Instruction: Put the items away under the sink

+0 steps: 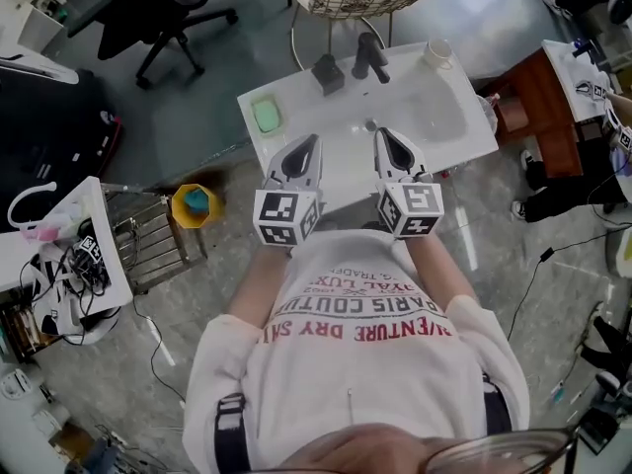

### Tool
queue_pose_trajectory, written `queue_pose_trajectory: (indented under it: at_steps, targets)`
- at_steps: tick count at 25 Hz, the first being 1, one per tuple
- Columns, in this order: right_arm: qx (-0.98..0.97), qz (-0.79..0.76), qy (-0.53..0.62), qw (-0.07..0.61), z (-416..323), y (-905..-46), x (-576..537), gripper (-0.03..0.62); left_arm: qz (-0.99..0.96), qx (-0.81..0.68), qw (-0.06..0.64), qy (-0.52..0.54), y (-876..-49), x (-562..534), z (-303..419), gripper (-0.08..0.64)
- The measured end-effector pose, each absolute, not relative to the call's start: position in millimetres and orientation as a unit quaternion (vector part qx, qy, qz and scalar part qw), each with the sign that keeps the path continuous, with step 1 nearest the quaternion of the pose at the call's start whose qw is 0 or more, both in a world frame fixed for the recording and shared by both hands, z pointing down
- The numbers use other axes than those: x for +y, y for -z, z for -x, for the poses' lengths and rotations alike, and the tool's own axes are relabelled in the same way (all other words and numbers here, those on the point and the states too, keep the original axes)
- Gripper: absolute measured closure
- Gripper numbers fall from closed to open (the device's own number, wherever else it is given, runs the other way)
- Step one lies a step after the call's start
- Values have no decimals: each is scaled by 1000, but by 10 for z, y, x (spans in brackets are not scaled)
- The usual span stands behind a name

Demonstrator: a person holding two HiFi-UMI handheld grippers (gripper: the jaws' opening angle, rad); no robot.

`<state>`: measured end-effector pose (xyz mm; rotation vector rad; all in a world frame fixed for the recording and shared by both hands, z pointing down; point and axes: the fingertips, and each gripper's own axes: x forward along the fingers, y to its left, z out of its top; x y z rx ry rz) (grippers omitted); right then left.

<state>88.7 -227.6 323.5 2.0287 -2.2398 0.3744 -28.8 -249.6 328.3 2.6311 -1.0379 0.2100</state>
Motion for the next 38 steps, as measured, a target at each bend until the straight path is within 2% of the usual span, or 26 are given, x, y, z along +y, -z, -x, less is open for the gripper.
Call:
queue_pose_trajectory:
  at_steps: [13,16,17,18,19,21,28,33,38]
  targets:
    - [-798,-571,-159,106,-872,-3773,-3255,566,-855,-469,206,-83,-3604,-3140,334,532]
    - [-807,-561,-151,103,-875,-3907,-3470,557,-840,-491,214,-81,-3719,-3252,327,532]
    - [-810,-559,-148,101,-871,-3966,-3543,480,-838,-497,213,-79,-3757,-3282,320,532]
    - [-812,-556,-146,101,-864,-4040,-3616,370,-836,-502,209,-77,-3797,-3306,311,532]
    - [-812,-555,-144,104,-860,-4124,-3689,332,-834,-506,207,-77,-3844,-3324,306,532]
    - [-810,-558,-138,117,-852,-4308,-3838,296,-827,-516,209,-75,-3945,-3355,321,532]
    - [-811,-555,-114,149,-668,-4775,-4313,212,-800,-552,225,-71,-4245,-3459,496,532]
    - [-810,-553,-118,157,-590,-4970,-4558,201,-804,-553,202,-84,-4342,-3534,492,532]
    - [-803,-561,-112,165,-543,-5096,-4750,202,-801,-553,214,-81,-4453,-3571,495,532]
